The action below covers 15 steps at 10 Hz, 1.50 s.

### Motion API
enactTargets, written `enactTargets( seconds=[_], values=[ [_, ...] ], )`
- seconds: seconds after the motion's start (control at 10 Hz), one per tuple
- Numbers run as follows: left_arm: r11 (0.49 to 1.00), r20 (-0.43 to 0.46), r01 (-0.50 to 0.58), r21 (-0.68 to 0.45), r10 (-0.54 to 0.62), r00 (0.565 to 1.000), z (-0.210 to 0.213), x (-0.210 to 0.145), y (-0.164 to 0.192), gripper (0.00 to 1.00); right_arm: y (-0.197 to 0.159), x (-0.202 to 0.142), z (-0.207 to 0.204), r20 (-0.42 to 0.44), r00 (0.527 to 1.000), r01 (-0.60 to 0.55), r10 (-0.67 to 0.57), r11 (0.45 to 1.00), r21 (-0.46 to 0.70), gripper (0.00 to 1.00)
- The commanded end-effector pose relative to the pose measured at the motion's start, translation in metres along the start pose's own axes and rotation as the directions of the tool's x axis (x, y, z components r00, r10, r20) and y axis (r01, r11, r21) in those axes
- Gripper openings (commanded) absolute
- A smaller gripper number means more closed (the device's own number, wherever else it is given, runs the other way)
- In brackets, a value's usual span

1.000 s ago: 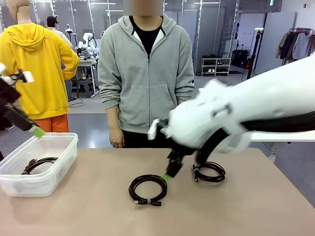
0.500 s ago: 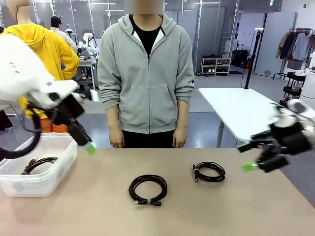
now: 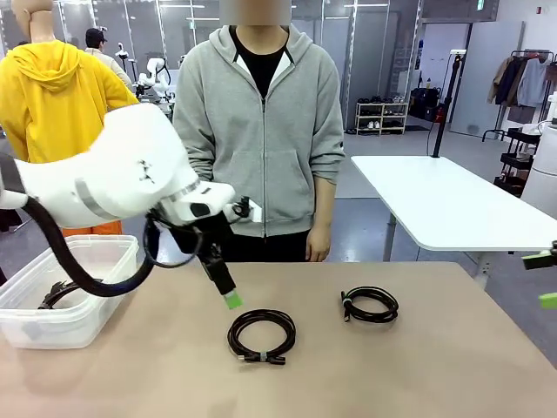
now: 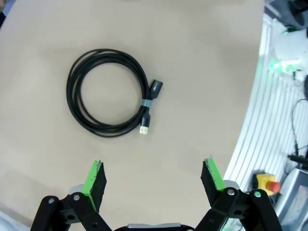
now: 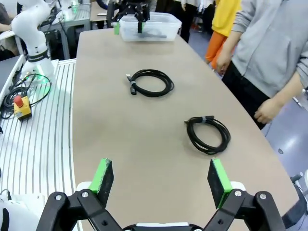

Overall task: Organize and store the cables.
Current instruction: Place the USB Extension Cable into the Organizing box.

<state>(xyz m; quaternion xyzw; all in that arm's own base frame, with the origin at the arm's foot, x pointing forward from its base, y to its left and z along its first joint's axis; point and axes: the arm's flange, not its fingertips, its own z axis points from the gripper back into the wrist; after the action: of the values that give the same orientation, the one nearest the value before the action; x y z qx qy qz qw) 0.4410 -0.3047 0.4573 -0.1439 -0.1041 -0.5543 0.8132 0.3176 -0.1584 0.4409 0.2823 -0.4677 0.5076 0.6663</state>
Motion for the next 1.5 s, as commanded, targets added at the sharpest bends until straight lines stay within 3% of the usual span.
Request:
enactTargets(
  seconds=[0.0, 0.1, 0.5, 0.6, 0.8, 1.0, 1.4],
  values=[
    [0.999, -0.011, -0.002, 0.046, 0.003, 1.000, -0.012, 0.012, 0.010, 1.00, -0.011, -0.007, -0.007, 0.011, 1.000, 0.005, -0.004, 1.000, -0.030, 1.00],
    [1.000, 0.000, 0.000, 0.000, 0.000, 1.000, 0.000, 0.000, 0.000, 1.00, 0.000, 0.000, 0.000, 0.000, 1.000, 0.000, 0.000, 1.000, 0.000, 1.00],
    [1.000, -0.007, 0.004, 0.016, -0.004, 1.000, -0.007, 0.006, 0.003, 1.00, 0.000, 0.000, 0.000, 0.000, 1.000, 0.000, 0.000, 1.000, 0.000, 1.00],
    [0.990, -0.109, 0.110, 0.093, -0.100, 0.989, -0.039, 0.020, -0.005, 1.00, 0.000, 0.000, 0.000, 0.000, 1.000, 0.000, 0.000, 1.000, 0.000, 1.00],
    [0.974, -0.154, 0.214, 0.072, -0.202, 0.967, -0.099, 0.042, -0.016, 1.00, 0.000, 0.000, 0.000, 0.000, 1.000, 0.000, 0.000, 1.000, 0.000, 1.00],
    [0.976, -0.173, 0.215, -0.006, -0.213, 0.962, -0.128, 0.046, -0.014, 1.00, 0.000, 0.000, 0.000, 0.000, 1.000, 0.000, 0.000, 1.000, 0.000, 1.00],
    [0.978, -0.237, 0.208, -0.005, -0.203, 0.950, -0.155, 0.048, -0.009, 1.00, 0.000, 0.000, 0.000, 0.000, 1.000, 0.000, 0.000, 1.000, 0.000, 1.00]
  ],
)
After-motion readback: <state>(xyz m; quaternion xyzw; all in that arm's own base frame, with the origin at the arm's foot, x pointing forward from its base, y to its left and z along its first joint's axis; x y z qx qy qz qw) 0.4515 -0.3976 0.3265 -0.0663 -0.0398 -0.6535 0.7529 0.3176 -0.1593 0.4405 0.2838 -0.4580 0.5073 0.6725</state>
